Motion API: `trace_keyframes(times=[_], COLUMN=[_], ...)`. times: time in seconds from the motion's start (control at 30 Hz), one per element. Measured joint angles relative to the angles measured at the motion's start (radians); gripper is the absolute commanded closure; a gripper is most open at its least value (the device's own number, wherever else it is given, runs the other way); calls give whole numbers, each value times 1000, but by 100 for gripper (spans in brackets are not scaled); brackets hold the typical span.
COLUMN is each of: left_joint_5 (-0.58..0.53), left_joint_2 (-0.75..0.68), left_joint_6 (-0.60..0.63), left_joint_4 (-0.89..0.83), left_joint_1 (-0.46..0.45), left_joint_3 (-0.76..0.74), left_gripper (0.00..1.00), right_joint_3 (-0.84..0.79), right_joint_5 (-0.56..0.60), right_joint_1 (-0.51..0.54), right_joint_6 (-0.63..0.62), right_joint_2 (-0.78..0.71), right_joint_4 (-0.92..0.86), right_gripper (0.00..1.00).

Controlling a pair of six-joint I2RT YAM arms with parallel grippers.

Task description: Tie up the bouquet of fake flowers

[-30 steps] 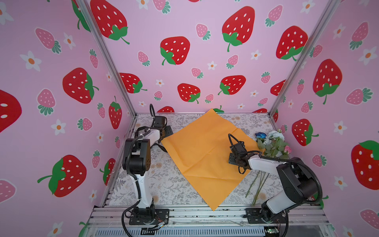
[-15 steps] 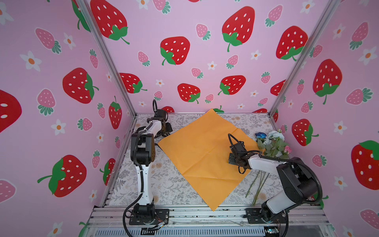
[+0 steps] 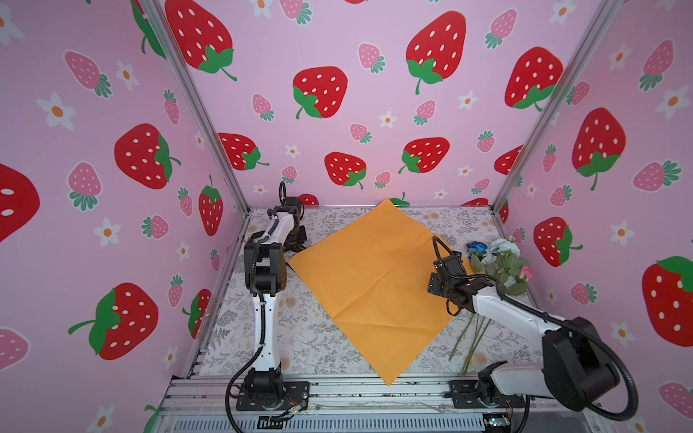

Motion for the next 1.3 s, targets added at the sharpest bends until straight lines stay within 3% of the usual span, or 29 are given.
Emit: trace_keyframes(times=[0.2,0.33,0.53,0.73,0.77,1.07,1.3], left_joint_5=[-39,-52,60,240,271,479,602], left_joint_2=[-62,-133,-390,-706,-755,-1044,-1159], left_joint_6=[43,63,34,-29,-43,-141,-209], left_joint_4=[7,51,206,426,463,708,808], left_joint_1=[87,122,112,103,103,92,90], left_joint_3=[-108,-229,-537,-787,-827,-1174,-1305], left_gripper=[79,76,42,3,1,1,1], right_joint_3=[-24,-48,-63,-63,-63,-56,-44], right_joint_5=[25,26,9,-40,-55,-158,-150], right_joint_1=[-183,-293,-415,-454,-456,-456,-456], right_joint_6=[-7,-29,-82,-145,-158,-219,-232], right_joint_2=[-124,-168,-175,-143,-132,47,105], right_joint_4=[-83,-125,-152,-130,-119,-17,16], right_gripper=[28,36,45,53,56,67,71])
